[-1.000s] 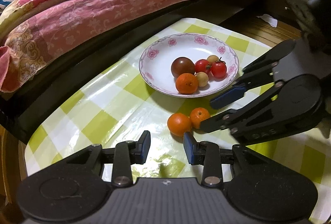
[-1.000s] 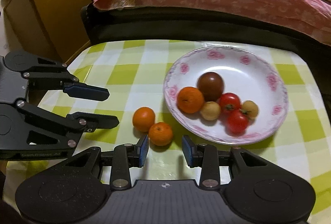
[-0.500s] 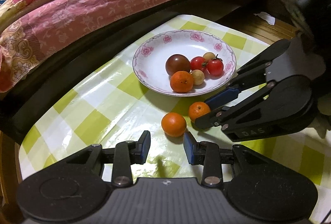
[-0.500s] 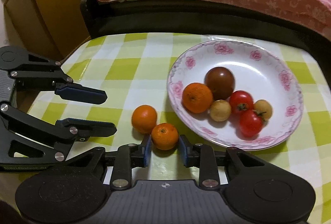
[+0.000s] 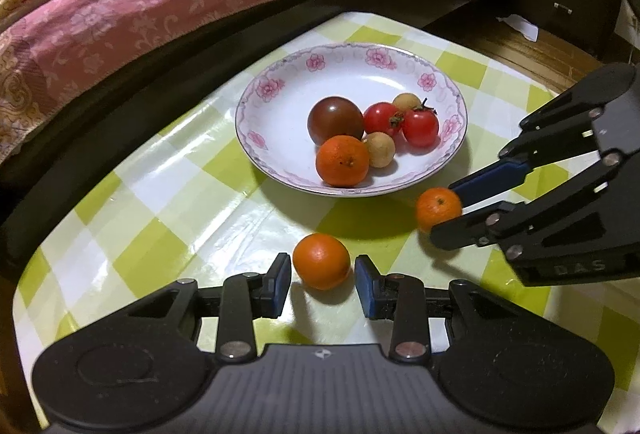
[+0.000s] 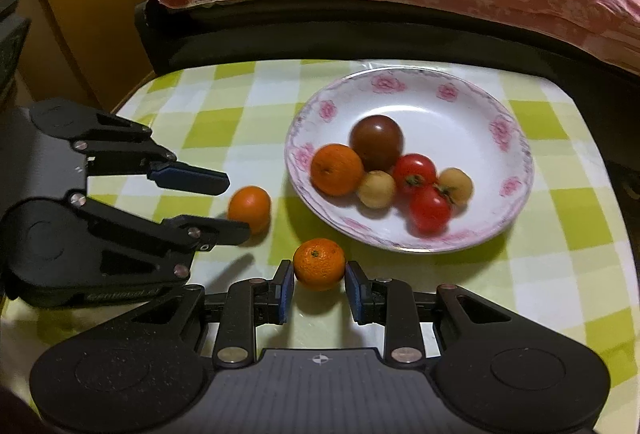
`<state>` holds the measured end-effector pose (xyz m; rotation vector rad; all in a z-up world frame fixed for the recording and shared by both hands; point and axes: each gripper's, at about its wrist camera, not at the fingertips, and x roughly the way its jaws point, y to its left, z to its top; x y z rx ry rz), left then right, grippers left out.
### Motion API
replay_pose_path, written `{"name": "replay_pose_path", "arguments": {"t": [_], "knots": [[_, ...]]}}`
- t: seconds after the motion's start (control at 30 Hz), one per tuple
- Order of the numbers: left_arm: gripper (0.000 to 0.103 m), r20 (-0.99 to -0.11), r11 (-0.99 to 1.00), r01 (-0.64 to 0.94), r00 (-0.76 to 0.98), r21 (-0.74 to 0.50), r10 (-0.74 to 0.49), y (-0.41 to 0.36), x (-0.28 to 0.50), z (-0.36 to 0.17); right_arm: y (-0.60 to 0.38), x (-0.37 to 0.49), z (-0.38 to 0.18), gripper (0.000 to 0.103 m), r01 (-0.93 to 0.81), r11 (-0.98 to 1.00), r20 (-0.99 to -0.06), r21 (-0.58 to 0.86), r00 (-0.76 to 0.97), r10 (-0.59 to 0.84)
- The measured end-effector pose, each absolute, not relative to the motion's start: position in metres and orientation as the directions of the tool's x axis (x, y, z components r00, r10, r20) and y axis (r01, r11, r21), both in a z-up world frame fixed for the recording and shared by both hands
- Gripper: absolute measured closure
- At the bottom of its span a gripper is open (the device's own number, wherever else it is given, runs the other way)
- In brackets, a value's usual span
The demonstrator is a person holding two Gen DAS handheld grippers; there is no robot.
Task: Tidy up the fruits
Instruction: 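Grasp a tangerine with the left gripper while the right grasps another tangerine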
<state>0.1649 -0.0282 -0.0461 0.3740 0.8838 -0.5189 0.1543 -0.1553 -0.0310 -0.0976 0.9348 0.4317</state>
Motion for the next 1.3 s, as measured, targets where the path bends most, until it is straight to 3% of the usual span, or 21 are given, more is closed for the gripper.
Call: {"name": "replay_pose_path", "arguments": {"t": [1.3], "knots": [[0.064,-0.808,0.802,0.589,0.516,0.094,-0.284,-0.040,0.159,-0.048,-0.167,0.161,-0.041,0.078,-0.367,0.925,-0.809,0.097,0.513,0.288]]}}
